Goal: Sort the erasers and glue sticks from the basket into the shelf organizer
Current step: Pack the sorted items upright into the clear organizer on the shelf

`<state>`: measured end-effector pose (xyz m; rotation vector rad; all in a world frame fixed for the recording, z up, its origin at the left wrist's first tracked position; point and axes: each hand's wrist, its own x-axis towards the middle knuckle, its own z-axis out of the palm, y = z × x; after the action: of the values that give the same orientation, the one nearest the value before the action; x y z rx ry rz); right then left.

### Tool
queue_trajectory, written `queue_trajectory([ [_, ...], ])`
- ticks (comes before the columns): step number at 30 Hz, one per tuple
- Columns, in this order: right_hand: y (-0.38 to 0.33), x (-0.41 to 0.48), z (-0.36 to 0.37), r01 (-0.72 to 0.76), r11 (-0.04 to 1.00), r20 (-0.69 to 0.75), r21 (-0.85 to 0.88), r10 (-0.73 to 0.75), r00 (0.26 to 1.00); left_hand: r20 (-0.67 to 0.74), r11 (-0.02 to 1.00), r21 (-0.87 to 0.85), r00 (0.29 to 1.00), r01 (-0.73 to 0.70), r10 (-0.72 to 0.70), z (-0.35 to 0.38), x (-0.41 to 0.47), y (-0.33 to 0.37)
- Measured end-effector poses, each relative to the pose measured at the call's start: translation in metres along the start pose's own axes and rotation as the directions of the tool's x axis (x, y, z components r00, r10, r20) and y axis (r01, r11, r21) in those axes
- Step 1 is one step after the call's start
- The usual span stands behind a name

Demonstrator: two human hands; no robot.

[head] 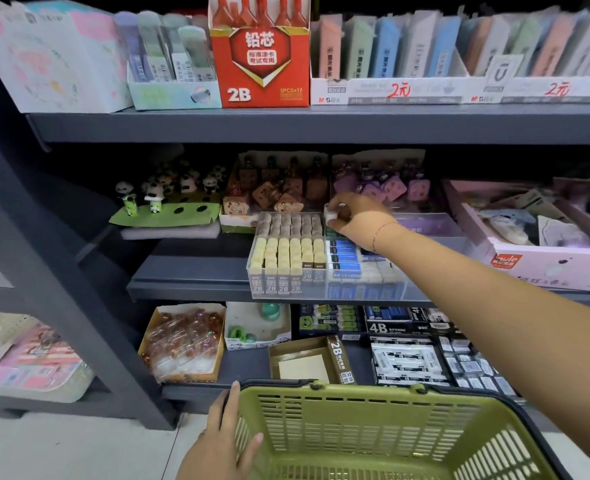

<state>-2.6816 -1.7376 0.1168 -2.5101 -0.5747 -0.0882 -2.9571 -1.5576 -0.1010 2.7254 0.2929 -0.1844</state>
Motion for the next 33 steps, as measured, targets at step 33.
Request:
queue_trajectory([
  [33, -0.008, -0.006, -0.002, -0.076, 0.990, -0.083, -0.115, 0.067, 0.994, -0.028, 0.930, -0.107, 0.934, 0.351, -0.355, -0.013, -0.015, 0.024],
])
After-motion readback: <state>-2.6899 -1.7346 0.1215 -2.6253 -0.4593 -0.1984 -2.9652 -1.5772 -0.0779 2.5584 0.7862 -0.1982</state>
